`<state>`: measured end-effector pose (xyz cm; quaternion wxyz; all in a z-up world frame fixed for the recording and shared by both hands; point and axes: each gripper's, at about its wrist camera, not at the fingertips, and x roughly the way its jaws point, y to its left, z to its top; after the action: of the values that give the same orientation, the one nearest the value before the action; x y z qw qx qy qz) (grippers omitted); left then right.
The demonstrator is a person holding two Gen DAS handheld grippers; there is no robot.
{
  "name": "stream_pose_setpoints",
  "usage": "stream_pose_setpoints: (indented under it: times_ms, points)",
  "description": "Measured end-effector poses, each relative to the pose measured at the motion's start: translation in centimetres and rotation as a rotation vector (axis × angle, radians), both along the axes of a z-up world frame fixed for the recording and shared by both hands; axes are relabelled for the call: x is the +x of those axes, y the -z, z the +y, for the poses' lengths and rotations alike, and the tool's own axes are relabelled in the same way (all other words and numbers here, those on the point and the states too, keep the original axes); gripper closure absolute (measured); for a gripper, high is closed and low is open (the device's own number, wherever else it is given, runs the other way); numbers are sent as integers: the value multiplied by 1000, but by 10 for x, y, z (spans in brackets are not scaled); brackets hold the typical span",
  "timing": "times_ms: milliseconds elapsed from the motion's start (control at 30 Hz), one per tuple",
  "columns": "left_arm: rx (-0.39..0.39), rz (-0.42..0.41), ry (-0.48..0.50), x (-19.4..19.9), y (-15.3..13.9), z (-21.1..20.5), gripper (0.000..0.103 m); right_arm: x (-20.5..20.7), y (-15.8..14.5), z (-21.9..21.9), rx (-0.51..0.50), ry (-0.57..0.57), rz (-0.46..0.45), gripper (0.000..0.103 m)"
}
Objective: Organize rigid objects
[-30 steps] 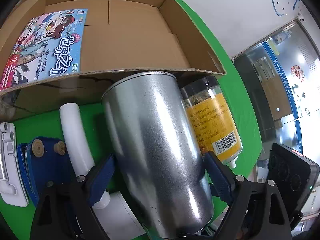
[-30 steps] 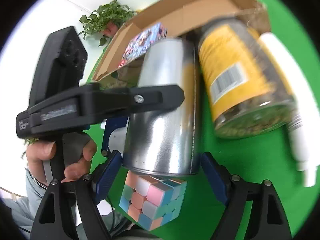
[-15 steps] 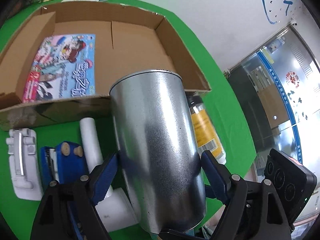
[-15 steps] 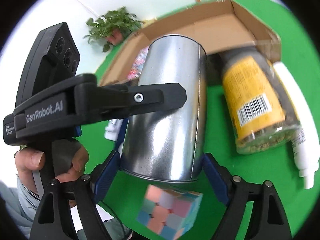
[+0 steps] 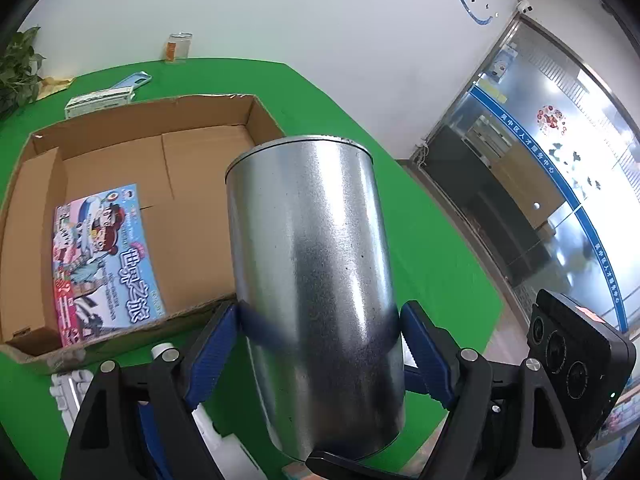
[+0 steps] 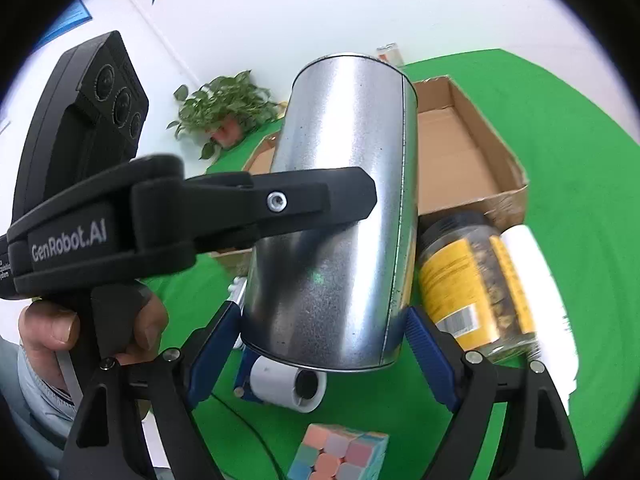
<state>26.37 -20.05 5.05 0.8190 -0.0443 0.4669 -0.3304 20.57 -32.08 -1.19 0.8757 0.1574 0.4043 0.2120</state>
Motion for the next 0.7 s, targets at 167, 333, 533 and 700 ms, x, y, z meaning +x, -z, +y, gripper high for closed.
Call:
stream_pose_setpoints:
  times_ms: [167, 333, 533, 700]
  points:
    - [-27, 11, 4, 6, -5, -11, 23, 1, 0, -4, -6, 36, 2, 19]
    - [-51, 14, 3, 11, -11, -18, 23, -2, -8, -3, -15, 54, -1, 19]
    - [-69, 20, -17, 17, -13, -15, 24, 4, -14, -1, -18, 64, -5, 19]
    - [-68, -10, -35, 15, -24, -3, 24, 10, -20, 7, -14, 45, -21, 19]
